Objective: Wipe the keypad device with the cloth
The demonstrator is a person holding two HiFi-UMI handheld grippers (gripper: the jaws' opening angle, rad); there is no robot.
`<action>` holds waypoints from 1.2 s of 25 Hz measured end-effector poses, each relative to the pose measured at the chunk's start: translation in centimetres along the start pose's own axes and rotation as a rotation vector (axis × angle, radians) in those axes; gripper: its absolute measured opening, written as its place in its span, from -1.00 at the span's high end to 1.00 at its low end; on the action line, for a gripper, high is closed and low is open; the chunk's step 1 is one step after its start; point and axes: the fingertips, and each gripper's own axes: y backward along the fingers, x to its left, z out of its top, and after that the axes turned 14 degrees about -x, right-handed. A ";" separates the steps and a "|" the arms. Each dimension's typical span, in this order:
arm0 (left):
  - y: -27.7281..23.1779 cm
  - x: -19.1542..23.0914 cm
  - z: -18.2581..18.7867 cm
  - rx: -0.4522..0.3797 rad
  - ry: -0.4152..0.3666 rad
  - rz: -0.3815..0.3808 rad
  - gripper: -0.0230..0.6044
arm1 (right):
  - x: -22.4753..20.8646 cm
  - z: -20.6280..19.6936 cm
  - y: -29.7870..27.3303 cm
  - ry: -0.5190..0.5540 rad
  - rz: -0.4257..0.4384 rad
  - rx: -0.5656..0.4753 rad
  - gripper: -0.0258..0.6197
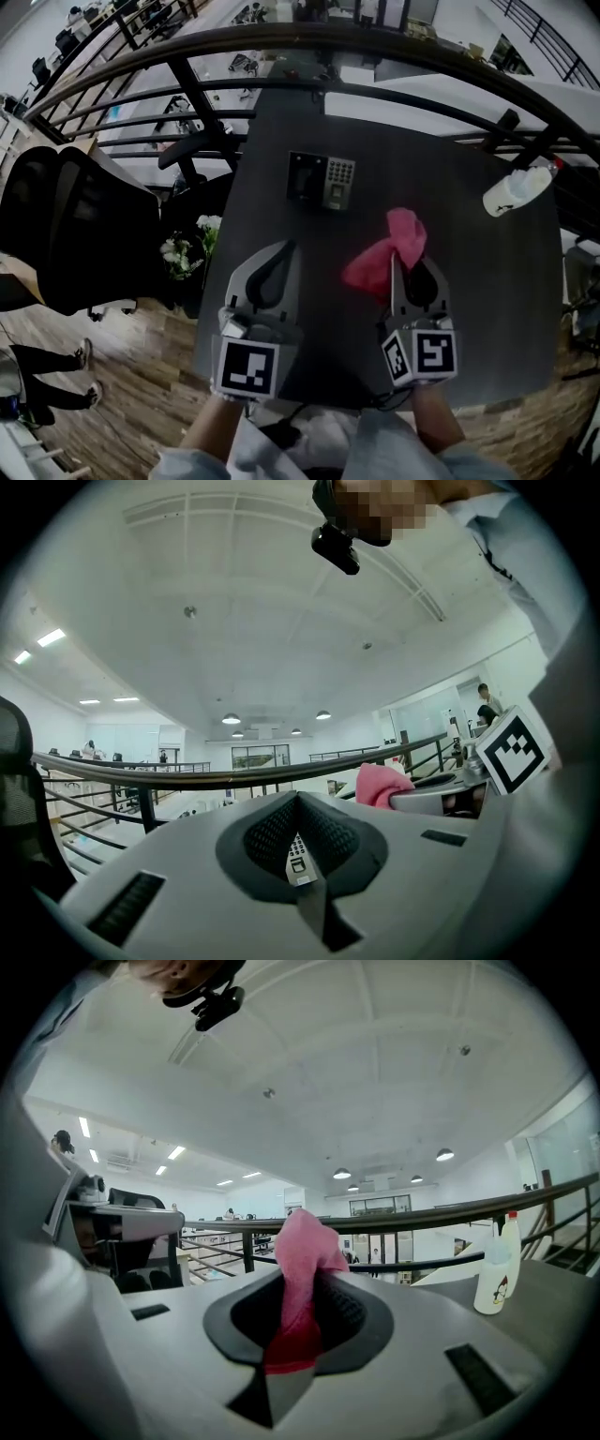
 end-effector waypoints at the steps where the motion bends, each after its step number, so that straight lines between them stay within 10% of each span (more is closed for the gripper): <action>1: -0.1 0.1 -0.1 0.000 -0.001 -0.001 0.92 | -0.1 -0.3 -0.3 0.000 0.000 0.003 0.68; 30: -3.4 8.8 -4.9 -0.004 0.103 -0.031 0.92 | -0.5 -6.6 -12.1 0.201 -0.129 0.124 0.68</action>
